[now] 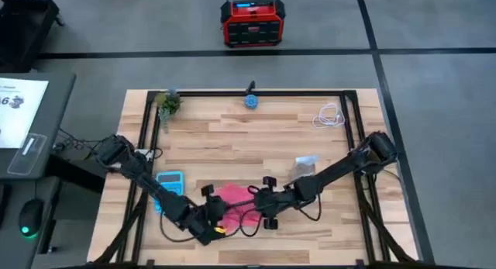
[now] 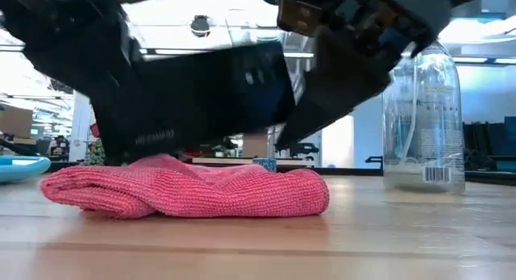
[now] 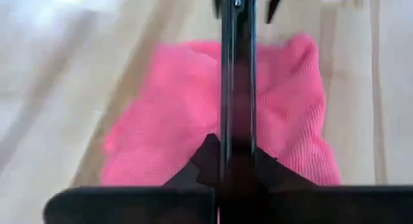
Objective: Apply microfiber cloth
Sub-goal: Wipe the back of the black cellphone using pink microfiber cloth
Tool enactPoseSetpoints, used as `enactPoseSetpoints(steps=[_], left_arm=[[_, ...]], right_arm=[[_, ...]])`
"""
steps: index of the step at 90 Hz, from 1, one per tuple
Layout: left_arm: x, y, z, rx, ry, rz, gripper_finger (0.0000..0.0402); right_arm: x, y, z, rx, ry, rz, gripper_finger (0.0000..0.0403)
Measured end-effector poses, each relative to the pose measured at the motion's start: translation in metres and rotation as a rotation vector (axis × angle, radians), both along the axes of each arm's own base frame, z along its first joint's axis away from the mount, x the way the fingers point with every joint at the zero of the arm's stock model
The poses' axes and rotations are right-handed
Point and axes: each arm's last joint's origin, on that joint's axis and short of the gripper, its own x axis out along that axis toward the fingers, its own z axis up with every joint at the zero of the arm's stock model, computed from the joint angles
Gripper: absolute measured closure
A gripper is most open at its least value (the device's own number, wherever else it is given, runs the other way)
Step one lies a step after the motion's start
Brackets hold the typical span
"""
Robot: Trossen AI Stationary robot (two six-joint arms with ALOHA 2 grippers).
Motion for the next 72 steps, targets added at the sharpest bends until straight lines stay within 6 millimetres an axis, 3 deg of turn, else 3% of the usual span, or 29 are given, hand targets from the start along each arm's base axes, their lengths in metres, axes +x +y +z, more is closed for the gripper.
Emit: enactPoseSetpoints(steps=[17, 37, 57, 72], left_arm=[[-0.040, 0.005, 0.011, -0.001, -0.217, 0.173, 0.0398], [-0.078, 0.016, 0.017, -0.140, -0.511, 0.285, 0.0399], [-0.087, 0.015, 0.009, -0.211, -0.583, 0.287, 0.0397], [-0.086, 0.016, 0.009, -0.210, -0.587, 0.291, 0.0395]], right_arm=[[0.001, 0.000, 0.009, 0.001, -0.052, 0.016, 0.0216], [0.019, 0.017, -0.008, 0.015, -0.201, 0.142, 0.0213], [0.052, 0.020, -0.015, -0.083, -0.275, 0.218, 0.0213], [0.074, 0.011, -0.028, -0.137, -0.216, 0.213, 0.0204]])
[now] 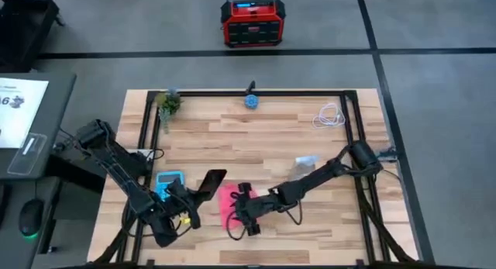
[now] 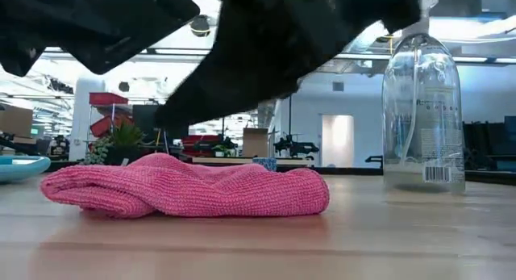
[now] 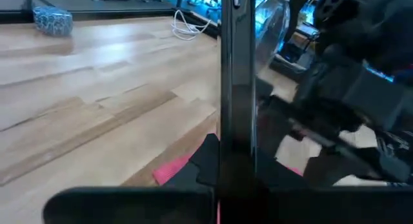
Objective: Apply microfiber cloth
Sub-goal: Wipe the back of the black cellphone using pink microfiber cloth
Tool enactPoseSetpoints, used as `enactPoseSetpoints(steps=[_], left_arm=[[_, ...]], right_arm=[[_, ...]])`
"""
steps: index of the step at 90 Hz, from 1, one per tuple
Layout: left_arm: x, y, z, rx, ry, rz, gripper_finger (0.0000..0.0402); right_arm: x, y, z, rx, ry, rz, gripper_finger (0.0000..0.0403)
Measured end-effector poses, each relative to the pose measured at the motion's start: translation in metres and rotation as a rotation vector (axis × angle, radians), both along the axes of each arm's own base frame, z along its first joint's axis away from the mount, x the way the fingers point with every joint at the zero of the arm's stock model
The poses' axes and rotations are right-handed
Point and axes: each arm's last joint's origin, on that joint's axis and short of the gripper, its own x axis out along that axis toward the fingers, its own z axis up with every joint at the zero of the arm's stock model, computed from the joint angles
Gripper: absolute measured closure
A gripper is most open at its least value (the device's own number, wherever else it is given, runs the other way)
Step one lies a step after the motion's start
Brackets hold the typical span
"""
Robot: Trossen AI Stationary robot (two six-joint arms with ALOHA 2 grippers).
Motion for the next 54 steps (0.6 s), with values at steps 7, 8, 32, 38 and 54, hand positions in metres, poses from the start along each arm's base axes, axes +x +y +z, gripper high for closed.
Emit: enactPoseSetpoints(steps=[7, 8, 32, 38, 54], left_arm=[[0.000, 0.000, 0.000, 0.001, 0.001, 0.000, 0.0394], [0.000, 0.000, 0.000, 0.001, 0.001, 0.000, 0.0394], [0.001, 0.000, 0.000, -0.005, -0.001, 0.001, 0.0393], [0.001, 0.000, 0.000, -0.008, -0.004, 0.003, 0.0393], [0.005, -0.001, 0.003, -0.016, -0.033, 0.010, 0.0392]], right_arm=[[0.004, -0.007, -0.011, -0.021, 0.061, -0.027, 0.0197], [0.004, -0.008, -0.013, -0.022, 0.073, -0.032, 0.0197], [0.008, -0.025, -0.023, 0.038, 0.155, -0.126, 0.0244], [0.007, -0.028, -0.026, 0.029, 0.169, -0.137, 0.0282], [0.001, -0.019, -0.028, -0.025, 0.093, -0.194, 0.0389]])
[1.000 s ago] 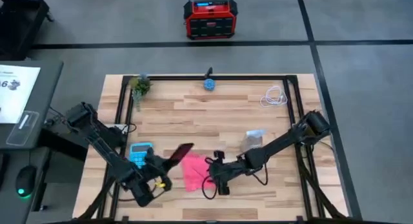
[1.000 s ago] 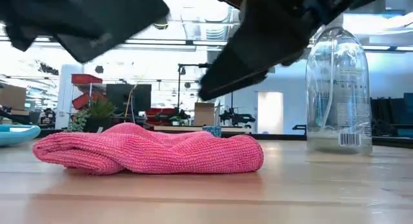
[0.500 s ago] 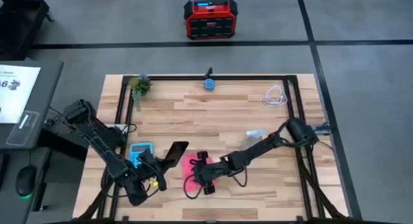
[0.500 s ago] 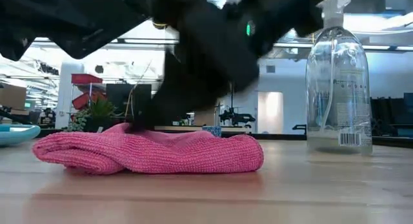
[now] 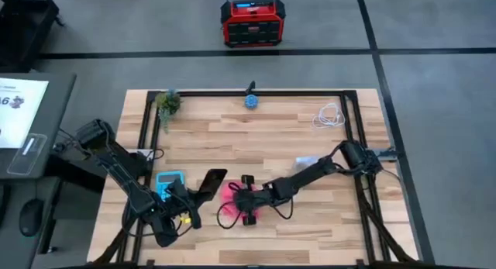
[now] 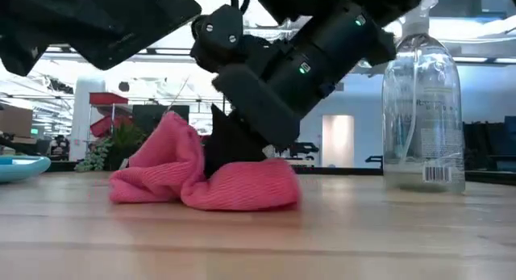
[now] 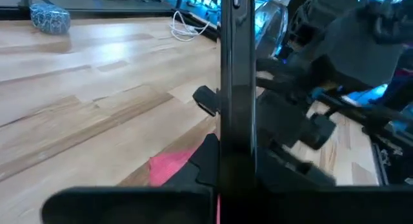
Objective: Apply microfiber cloth
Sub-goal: Wipe the back of the black cellphone using pink microfiber cloth
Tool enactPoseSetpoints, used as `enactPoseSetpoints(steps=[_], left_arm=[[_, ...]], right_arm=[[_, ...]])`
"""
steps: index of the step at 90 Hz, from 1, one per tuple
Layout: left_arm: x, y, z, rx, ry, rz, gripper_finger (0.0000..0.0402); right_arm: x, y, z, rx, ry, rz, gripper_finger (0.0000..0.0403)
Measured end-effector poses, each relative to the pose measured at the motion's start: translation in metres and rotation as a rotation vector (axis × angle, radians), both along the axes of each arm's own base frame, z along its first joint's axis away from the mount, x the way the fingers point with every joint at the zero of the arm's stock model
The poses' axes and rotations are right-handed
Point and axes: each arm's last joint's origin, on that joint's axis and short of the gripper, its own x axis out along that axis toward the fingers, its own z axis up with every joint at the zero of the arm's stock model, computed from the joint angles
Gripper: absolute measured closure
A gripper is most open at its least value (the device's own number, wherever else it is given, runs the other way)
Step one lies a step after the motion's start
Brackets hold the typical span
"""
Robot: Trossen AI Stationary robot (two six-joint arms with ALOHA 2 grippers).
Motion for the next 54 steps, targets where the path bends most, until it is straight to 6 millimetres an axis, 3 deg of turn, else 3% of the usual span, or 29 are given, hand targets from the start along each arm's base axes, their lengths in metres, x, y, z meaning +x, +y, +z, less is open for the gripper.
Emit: enactPoseSetpoints(steps=[10, 36, 54], left_arm=[[0.002, -0.003, 0.004, 0.016, -0.029, 0.005, 0.0392], [0.012, -0.003, 0.010, -0.003, -0.059, 0.012, 0.0393], [0.028, -0.001, 0.015, -0.008, -0.026, -0.046, 0.0394]], right_arm=[[-0.012, 0.017, 0.019, -0.104, -0.038, -0.039, 0.0393], [-0.059, 0.069, 0.118, -0.307, -0.341, -0.124, 0.0401], [-0.077, 0.083, 0.166, -0.472, -0.485, -0.039, 0.0402]])
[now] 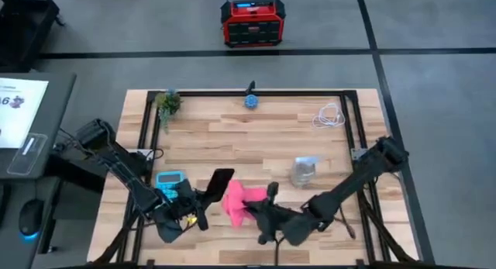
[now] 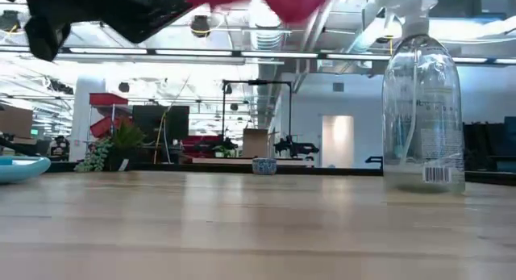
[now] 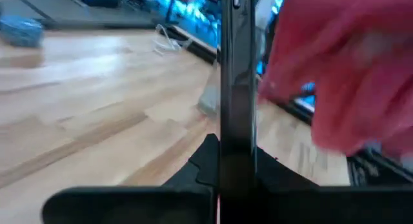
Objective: Apply microfiber cloth
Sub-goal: Wipe the back of the black cellphone using pink microfiber cloth
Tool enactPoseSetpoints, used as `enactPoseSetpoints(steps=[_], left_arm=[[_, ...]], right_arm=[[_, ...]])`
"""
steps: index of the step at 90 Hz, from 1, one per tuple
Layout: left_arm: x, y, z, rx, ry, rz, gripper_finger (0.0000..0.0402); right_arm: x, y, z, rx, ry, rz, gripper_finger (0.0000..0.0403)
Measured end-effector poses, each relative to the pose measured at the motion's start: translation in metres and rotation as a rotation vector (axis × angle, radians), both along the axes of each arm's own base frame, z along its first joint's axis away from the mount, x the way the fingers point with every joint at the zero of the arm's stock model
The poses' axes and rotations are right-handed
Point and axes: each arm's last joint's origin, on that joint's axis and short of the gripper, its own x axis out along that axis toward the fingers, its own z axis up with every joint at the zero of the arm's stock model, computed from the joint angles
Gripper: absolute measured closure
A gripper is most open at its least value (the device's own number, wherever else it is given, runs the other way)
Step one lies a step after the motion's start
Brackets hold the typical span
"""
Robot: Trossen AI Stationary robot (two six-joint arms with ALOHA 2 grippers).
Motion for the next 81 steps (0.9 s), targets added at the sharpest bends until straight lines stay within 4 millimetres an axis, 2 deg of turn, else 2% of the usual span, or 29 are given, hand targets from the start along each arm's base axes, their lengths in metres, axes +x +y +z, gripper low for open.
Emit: enactPoseSetpoints(steps=[8, 16, 38, 51, 56, 64, 68, 74, 81], left_arm=[[0.006, 0.002, 0.003, -0.010, 0.003, -0.025, 0.0394], [0.008, 0.000, 0.006, -0.012, -0.007, -0.055, 0.0394], [0.012, -0.006, 0.016, 0.011, -0.039, -0.142, 0.0394], [0.012, -0.006, 0.016, 0.020, -0.034, -0.155, 0.0395], [0.012, -0.006, 0.017, 0.019, -0.040, -0.147, 0.0395], [0.013, -0.005, 0.018, 0.026, -0.049, -0.127, 0.0395], [0.013, -0.005, 0.019, 0.029, -0.056, -0.124, 0.0395], [0.013, -0.006, 0.021, 0.036, -0.061, -0.127, 0.0395], [0.013, -0.007, 0.021, 0.058, -0.049, -0.155, 0.0395]], right_arm=[[0.000, -0.002, 0.009, -0.062, -0.020, 0.011, 0.0402], [0.005, -0.009, 0.009, -0.146, 0.008, 0.001, 0.0402], [0.043, -0.037, -0.025, -0.172, 0.073, 0.098, 0.0403], [0.049, -0.039, -0.034, -0.193, 0.098, 0.155, 0.0403], [0.048, -0.038, -0.031, -0.202, 0.071, 0.087, 0.0403], [0.044, -0.038, -0.020, -0.159, -0.049, -0.184, 0.0403], [0.043, -0.039, -0.015, -0.123, -0.092, -0.236, 0.0403], [0.042, -0.034, -0.012, -0.106, -0.104, -0.163, 0.0403], [0.041, -0.022, -0.017, -0.097, -0.091, 0.038, 0.0403]])
